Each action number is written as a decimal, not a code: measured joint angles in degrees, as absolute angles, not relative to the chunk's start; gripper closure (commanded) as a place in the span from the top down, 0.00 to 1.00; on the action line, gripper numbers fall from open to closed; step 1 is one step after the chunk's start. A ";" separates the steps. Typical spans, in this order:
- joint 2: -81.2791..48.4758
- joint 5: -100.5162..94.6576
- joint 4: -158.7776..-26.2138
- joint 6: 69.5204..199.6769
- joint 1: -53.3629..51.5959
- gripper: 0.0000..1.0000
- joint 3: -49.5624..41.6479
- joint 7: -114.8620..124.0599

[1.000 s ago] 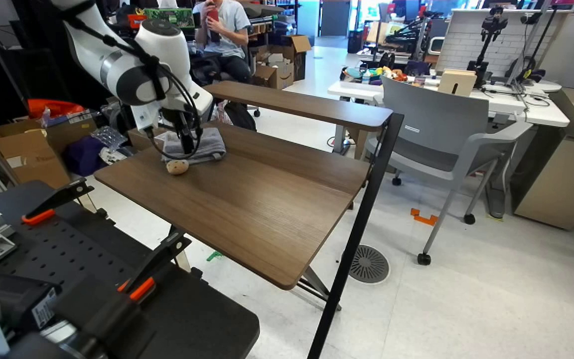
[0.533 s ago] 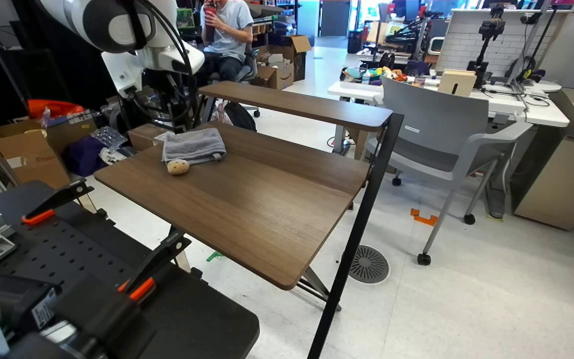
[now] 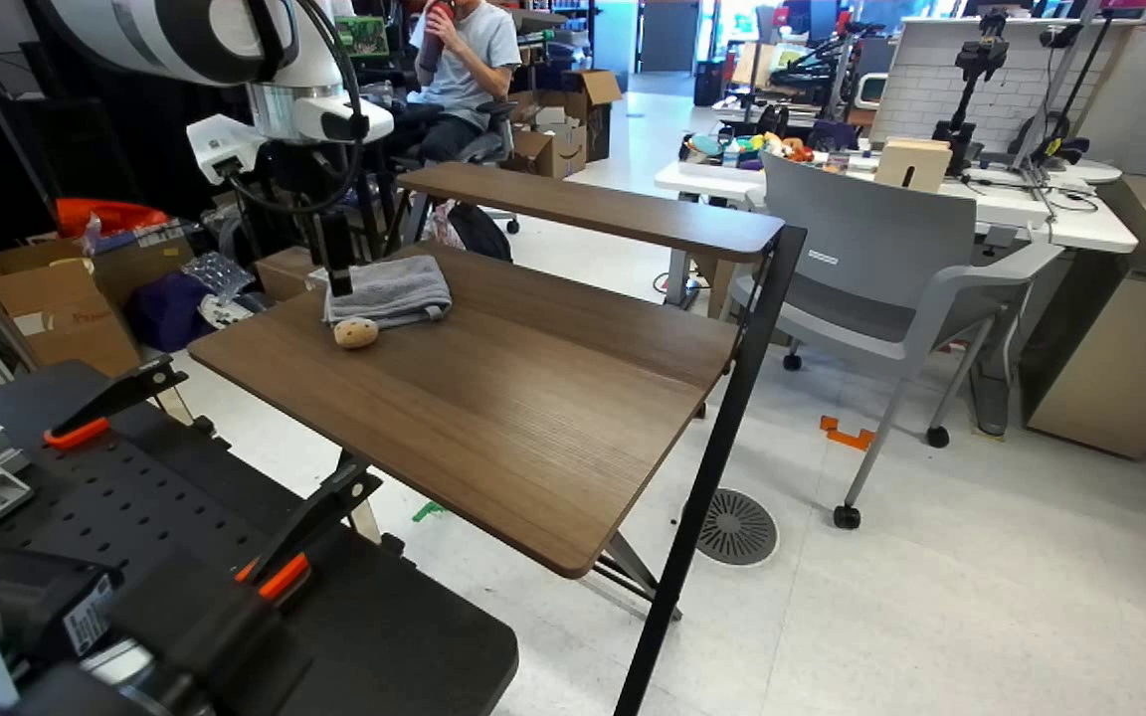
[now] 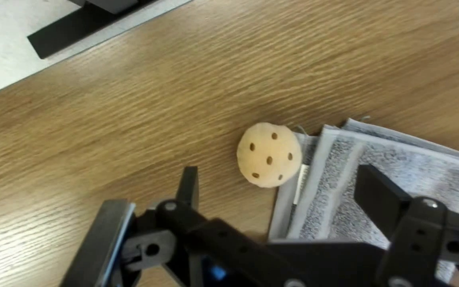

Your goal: Wipe the table with the grey cloth

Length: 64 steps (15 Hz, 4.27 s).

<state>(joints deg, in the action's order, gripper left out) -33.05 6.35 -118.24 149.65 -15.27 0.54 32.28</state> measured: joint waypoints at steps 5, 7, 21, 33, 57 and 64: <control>-38.89 3.37 -117.40 152.97 -20.81 1.00 -3.27 39.67; -42.37 3.29 -116.06 154.03 -22.10 1.00 -4.42 41.49; -47.15 3.38 -111.02 155.12 -23.20 1.00 -6.50 45.17; -46.33 4.06 -108.32 157.53 -20.66 1.00 -6.41 45.69; -47.81 12.36 -105.20 154.07 -10.68 0.00 -3.60 45.56; -48.52 15.88 -100.47 156.89 -3.10 0.03 -8.82 51.55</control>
